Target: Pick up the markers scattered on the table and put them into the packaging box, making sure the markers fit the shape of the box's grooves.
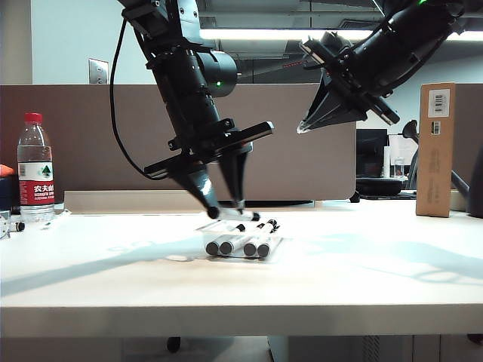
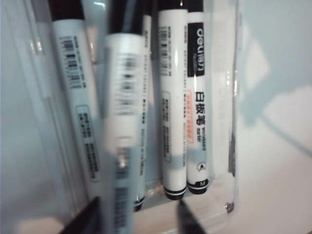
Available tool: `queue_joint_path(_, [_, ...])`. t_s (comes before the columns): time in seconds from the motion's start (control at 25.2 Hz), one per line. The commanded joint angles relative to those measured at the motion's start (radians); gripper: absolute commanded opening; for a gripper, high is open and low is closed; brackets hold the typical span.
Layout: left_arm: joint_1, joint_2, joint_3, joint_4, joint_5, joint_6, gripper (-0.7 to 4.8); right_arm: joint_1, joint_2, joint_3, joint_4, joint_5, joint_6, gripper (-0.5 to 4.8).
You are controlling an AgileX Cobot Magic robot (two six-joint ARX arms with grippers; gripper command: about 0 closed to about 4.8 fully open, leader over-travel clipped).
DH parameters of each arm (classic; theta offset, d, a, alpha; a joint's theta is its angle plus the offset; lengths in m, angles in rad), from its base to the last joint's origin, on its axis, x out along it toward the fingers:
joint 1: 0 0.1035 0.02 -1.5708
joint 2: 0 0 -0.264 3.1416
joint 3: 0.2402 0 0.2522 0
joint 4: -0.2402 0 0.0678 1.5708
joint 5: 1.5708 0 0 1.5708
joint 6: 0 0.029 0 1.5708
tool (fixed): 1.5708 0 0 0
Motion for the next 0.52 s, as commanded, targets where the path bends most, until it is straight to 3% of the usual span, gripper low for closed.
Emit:
queue_joint_path(0.04, [-0.002, -0.005, 0.002, 0.0, 0.0, -0.002, 3.48, 0.001, -0.006, 0.006, 0.006, -0.008, -0.006, -0.05])
queue_joint_path(0.12, [-0.002, -0.005, 0.002, 0.003, 0.001, 0.007, 4.34, 0.001, -0.006, 0.006, 0.004, -0.008, -0.006, -0.05])
queue_joint_path(0.2, [-0.002, -0.005, 0.002, 0.011, 0.001, 0.014, 4.43, 0.001, -0.006, 0.006, 0.002, -0.008, -0.006, -0.05])
queue_joint_path(0.24, [-0.003, -0.005, 0.003, 0.021, 0.005, 0.023, 3.87, 0.001, -0.006, 0.006, 0.002, -0.008, -0.006, -0.05])
queue_joint_path(0.28, [-0.003, -0.005, 0.003, 0.022, 0.01, 0.024, 2.05, 0.001, -0.006, 0.006, 0.002, -0.008, -0.006, -0.05])
queue_joint_path(0.32, [-0.003, -0.005, 0.003, 0.021, 0.008, 0.024, -0.19, 0.001, -0.006, 0.006, -0.001, -0.009, -0.006, -0.05])
queue_joint_path(0.52, [-0.003, -0.005, 0.003, 0.022, 0.019, 0.031, -0.05, 0.001, -0.006, 0.006, -0.014, -0.008, -0.006, -0.05])
